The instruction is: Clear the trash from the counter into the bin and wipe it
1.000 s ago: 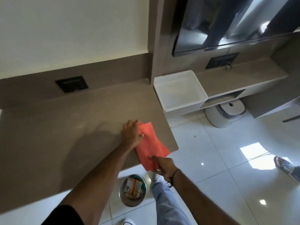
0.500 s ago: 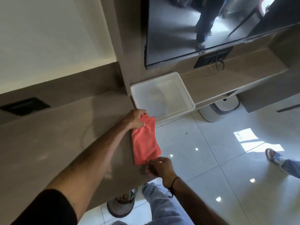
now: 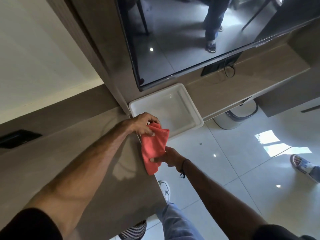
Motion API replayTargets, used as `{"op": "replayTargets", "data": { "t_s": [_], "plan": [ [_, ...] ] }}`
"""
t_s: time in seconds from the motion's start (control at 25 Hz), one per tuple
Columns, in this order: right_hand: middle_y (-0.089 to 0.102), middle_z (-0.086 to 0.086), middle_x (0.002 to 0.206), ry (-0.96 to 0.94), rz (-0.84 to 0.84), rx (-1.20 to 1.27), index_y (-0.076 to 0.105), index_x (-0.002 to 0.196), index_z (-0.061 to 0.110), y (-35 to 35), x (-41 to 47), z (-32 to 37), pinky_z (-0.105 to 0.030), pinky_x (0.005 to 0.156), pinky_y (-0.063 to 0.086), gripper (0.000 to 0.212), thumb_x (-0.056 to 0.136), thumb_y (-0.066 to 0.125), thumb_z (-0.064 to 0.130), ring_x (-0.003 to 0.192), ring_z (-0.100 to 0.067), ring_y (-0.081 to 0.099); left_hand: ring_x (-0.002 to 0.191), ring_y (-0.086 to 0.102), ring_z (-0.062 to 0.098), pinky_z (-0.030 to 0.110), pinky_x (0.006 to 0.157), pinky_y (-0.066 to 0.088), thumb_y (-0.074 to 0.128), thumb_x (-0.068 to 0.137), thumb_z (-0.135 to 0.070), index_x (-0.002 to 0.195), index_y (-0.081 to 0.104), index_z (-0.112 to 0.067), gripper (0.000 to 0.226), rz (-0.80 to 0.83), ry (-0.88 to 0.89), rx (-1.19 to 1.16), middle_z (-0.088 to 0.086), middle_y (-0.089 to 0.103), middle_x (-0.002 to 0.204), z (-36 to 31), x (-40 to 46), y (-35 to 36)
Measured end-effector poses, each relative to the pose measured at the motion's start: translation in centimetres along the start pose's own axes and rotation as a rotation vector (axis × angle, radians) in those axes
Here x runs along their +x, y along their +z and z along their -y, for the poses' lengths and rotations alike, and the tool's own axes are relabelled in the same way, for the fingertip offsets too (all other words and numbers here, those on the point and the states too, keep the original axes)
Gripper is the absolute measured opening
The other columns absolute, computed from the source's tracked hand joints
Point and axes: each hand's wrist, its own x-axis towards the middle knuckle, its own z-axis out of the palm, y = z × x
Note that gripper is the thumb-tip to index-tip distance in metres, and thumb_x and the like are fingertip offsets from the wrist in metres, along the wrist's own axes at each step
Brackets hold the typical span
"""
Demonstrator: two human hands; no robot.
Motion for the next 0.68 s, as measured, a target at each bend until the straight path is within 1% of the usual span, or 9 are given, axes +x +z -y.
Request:
{"op": "replayTargets", "data": {
  "t_s": [0.08, 0.12, 0.16, 0.28, 0.36, 0.44, 0.52, 0.6, 0.68],
  "plan": [
    [0.067, 0.003, 0.089, -0.023, -0.084, -0.053, 0.070, 0.103, 0.017, -0.8, 0.1, -0.2, -0.020, 0.061, 0.046, 0.037, 0.074, 0.086, 0.033, 0.072, -0.007, 0.058, 0.108, 0.065, 0.024, 0.038, 0.095, 0.057, 0.077, 0.075, 0.002, 0.114, 0.075, -0.018, 0.044, -0.070, -0.010, -0.019, 0.006, 0.072, 0.118, 0.1, 0.5, -0.8],
    [0.067, 0.003, 0.079, -0.036, -0.112, -0.039, 0.071, 0.094, 0.016, -1.2, -0.1, -0.1, -0.024, 0.058, 0.046, 0.031, 0.074, 0.085, 0.035, 0.066, -0.010, 0.058, 0.109, 0.067, 0.025, 0.040, 0.096, 0.058, 0.075, 0.075, 0.002, 0.114, 0.074, -0.020, 0.045, -0.121, -0.015, -0.028, 0.006, 0.073, 0.118, 0.1, 0.7, -1.1],
    [0.068, 0.002, 0.076, -0.058, -0.131, -0.047, 0.072, 0.092, 0.013, -1.6, -0.3, 0.3, -0.025, 0.055, 0.048, 0.032, 0.074, 0.085, 0.037, 0.063, -0.013, 0.060, 0.111, 0.067, 0.026, 0.039, 0.098, 0.057, 0.073, 0.075, 0.001, 0.114, 0.074, -0.021, 0.045, -0.179, -0.025, -0.017, 0.005, 0.073, 0.119, 0.1, 1.1, -1.3],
    [0.075, -0.004, 0.086, -0.158, -0.273, -0.114, 0.073, 0.103, 0.011, -2.2, -0.2, 3.2, -0.026, 0.047, 0.053, 0.042, 0.074, 0.081, 0.039, 0.064, -0.017, 0.067, 0.119, 0.065, 0.025, 0.025, 0.099, 0.048, 0.072, 0.078, 0.000, 0.122, 0.071, -0.018, 0.048, -0.459, -0.021, 0.069, 0.006, 0.071, 0.127, 0.0, 2.5, -1.4],
    [0.076, -0.007, 0.090, -0.179, -0.423, -0.073, 0.070, 0.109, 0.011, -2.6, 0.6, 5.7, -0.034, 0.054, 0.062, 0.041, 0.073, 0.081, 0.028, 0.068, -0.022, 0.073, 0.130, 0.058, 0.028, 0.031, 0.109, 0.047, 0.070, 0.084, -0.001, 0.138, 0.058, -0.014, 0.057, -0.589, -0.033, 0.113, 0.012, 0.062, 0.139, 0.0, 3.1, -1.4],
    [0.077, -0.009, 0.099, -0.162, -0.521, -0.070, 0.065, 0.124, 0.013, -2.9, 1.4, 7.4, -0.041, 0.077, 0.064, 0.054, 0.072, 0.077, 0.023, 0.084, -0.027, 0.076, 0.138, 0.049, 0.031, 0.041, 0.117, 0.043, 0.068, 0.088, -0.004, 0.149, 0.045, -0.014, 0.066, -0.620, -0.086, 0.209, 0.014, 0.050, 0.148, 0.1, 3.3, -1.1],
    [0.077, -0.007, 0.105, -0.178, -0.624, -0.217, 0.059, 0.133, 0.015, -2.8, 1.0, 8.0, -0.036, 0.091, 0.058, 0.061, 0.074, 0.074, 0.027, 0.098, -0.026, 0.072, 0.135, 0.050, 0.033, 0.044, 0.116, 0.043, 0.066, 0.089, -0.007, 0.146, 0.048, -0.012, 0.060, -0.627, -0.098, 0.267, 0.015, 0.050, 0.147, 0.1, 2.2, -0.9],
    [0.076, -0.006, 0.106, -0.247, -0.689, -0.251, 0.058, 0.131, 0.015, -3.1, -0.4, 7.8, -0.034, 0.091, 0.057, 0.059, 0.077, 0.074, 0.029, 0.100, -0.023, 0.070, 0.129, 0.055, 0.032, 0.044, 0.112, 0.046, 0.065, 0.089, -0.006, 0.139, 0.056, -0.009, 0.050, -0.642, -0.032, 0.268, 0.015, 0.054, 0.140, 0.9, 0.0, -0.4],
    [0.077, -0.008, 0.101, -0.337, -0.716, -0.141, 0.064, 0.121, 0.012, -3.0, -2.4, 7.9, -0.039, 0.088, 0.060, 0.045, 0.079, 0.077, 0.025, 0.091, -0.022, 0.073, 0.125, 0.059, 0.031, 0.043, 0.108, 0.049, 0.063, 0.089, -0.006, 0.133, 0.062, -0.007, 0.044, -0.666, 0.027, 0.301, 0.014, 0.059, 0.135, 2.4, -2.9, 0.1]
  ]
}}
